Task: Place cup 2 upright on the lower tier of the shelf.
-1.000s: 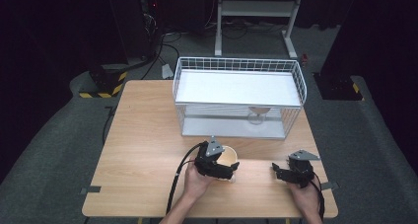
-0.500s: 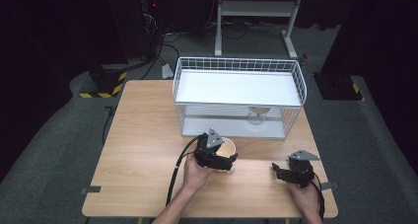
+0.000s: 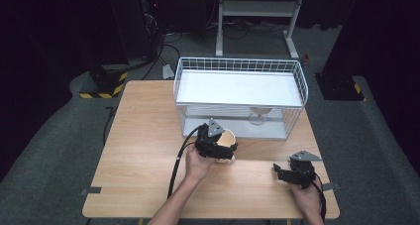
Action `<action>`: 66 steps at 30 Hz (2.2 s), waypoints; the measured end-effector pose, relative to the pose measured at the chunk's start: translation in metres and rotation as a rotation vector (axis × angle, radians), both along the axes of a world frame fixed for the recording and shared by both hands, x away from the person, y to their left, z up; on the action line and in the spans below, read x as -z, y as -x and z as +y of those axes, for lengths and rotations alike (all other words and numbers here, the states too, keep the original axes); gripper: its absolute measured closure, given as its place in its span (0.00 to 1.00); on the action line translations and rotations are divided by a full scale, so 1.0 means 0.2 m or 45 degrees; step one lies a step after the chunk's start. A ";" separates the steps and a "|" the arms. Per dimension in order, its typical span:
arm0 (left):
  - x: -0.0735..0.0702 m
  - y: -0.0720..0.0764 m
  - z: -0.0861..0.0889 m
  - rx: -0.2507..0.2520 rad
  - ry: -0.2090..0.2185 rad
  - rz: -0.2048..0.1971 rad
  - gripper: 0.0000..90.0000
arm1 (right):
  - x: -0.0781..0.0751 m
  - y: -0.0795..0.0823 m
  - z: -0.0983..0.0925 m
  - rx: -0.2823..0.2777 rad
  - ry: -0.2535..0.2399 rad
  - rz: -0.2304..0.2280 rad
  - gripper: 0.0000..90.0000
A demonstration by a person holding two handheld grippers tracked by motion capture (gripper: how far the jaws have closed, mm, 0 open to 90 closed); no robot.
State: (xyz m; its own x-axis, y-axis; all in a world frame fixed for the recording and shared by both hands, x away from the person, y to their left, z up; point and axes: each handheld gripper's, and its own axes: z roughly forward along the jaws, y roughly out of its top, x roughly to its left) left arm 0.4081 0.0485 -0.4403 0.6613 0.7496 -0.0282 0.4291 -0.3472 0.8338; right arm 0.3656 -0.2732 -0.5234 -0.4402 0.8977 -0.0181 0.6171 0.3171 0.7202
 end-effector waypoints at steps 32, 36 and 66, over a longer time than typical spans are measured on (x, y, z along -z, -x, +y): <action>0.09 -0.25 -0.01 -0.235 0.010 -0.018 0.11 | 0.00 0.00 0.00 -0.001 0.001 0.000 0.27; 0.10 -0.28 -0.01 -0.248 0.001 -0.042 0.11 | 0.00 0.00 0.00 0.001 -0.001 0.000 0.27; 0.17 -0.31 -0.01 -0.303 0.089 -0.153 0.11 | 0.00 0.00 0.00 -0.001 0.000 -0.001 0.27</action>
State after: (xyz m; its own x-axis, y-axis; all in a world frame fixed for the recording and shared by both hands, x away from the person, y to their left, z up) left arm 0.4704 0.0460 -0.4748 0.4686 0.8832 -0.0177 0.3884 -0.1879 0.9021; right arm 0.3658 -0.2732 -0.5234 -0.4410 0.8973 -0.0184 0.6159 0.3175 0.7210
